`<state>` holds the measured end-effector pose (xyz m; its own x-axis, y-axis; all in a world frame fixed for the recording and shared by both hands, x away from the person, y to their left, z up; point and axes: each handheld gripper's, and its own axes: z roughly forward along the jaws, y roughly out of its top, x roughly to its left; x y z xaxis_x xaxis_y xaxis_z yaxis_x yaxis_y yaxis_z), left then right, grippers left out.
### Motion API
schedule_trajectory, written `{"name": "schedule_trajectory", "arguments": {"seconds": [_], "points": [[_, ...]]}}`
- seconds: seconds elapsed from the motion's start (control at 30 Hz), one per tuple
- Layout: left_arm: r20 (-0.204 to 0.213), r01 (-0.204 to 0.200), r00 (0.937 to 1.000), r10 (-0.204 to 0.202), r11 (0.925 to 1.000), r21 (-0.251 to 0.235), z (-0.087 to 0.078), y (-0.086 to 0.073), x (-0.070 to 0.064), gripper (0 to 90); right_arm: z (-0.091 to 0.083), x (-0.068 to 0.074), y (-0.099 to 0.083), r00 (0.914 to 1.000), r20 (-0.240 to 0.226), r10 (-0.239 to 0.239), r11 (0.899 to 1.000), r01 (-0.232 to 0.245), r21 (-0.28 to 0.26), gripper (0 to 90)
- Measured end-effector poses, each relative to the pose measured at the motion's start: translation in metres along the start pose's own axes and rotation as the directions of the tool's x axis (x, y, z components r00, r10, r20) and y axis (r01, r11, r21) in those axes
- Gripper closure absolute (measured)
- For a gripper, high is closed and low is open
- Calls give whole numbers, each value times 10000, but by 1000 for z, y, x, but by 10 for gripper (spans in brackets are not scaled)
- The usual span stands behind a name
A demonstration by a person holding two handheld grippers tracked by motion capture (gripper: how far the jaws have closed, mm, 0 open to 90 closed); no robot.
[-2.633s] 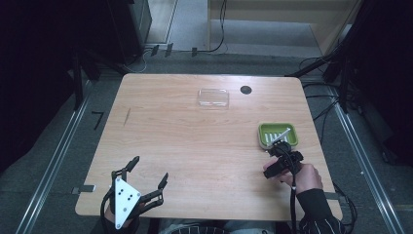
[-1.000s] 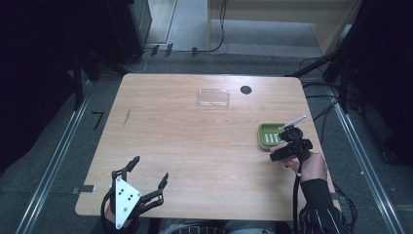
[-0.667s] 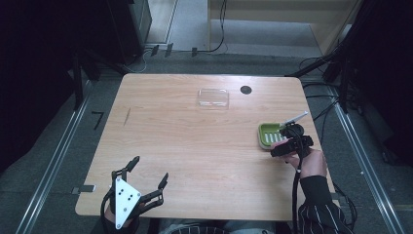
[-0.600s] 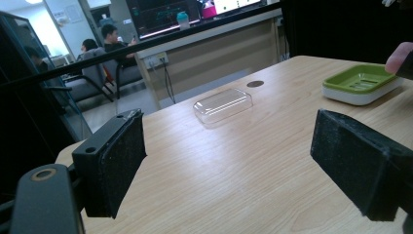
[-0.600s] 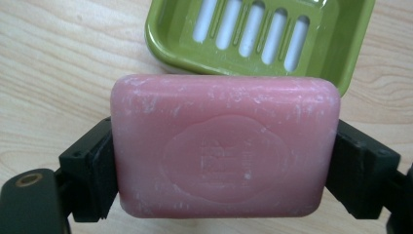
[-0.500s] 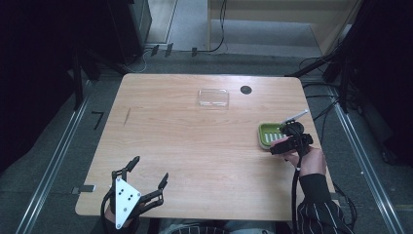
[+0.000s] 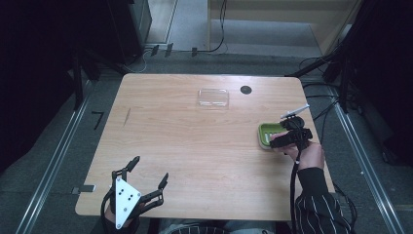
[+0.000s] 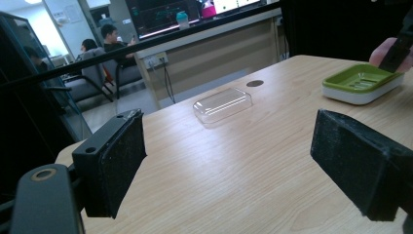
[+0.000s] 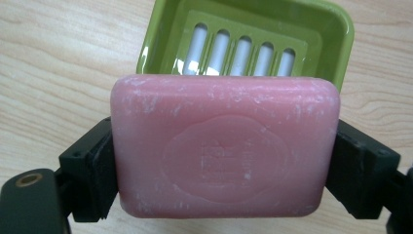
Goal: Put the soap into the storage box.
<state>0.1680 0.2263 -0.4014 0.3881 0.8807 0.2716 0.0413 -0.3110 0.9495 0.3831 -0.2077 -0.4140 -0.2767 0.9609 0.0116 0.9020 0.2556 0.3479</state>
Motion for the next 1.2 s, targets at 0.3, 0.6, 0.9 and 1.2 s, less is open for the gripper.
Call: {"name": "schedule_trajectory", "arguments": {"seconds": [0.3, 0.6, 0.9, 1.2], "points": [[12, -3, 10000, 3, 10000, 6, 0, 0, 0, 131, 2, -2, 7, 9995, -153, 285, 9993, -289, -246, 140], [33, -17, 10000, 17, 10000, 14, 0, 0, 0, 131, 8, -5, 14, 9978, -231, 624, 9973, -633, -385, 140], [36, -39, 10000, 39, 10000, 24, 0, 0, 0, 131, 12, -9, 20, 9954, -231, 926, 9947, -935, -422, 140], [31, -19, 10000, 19, 10000, 17, 0, 0, 0, 131, 19, -12, 25, 9912, -306, 1286, 9905, -1298, -445, 140]]}}
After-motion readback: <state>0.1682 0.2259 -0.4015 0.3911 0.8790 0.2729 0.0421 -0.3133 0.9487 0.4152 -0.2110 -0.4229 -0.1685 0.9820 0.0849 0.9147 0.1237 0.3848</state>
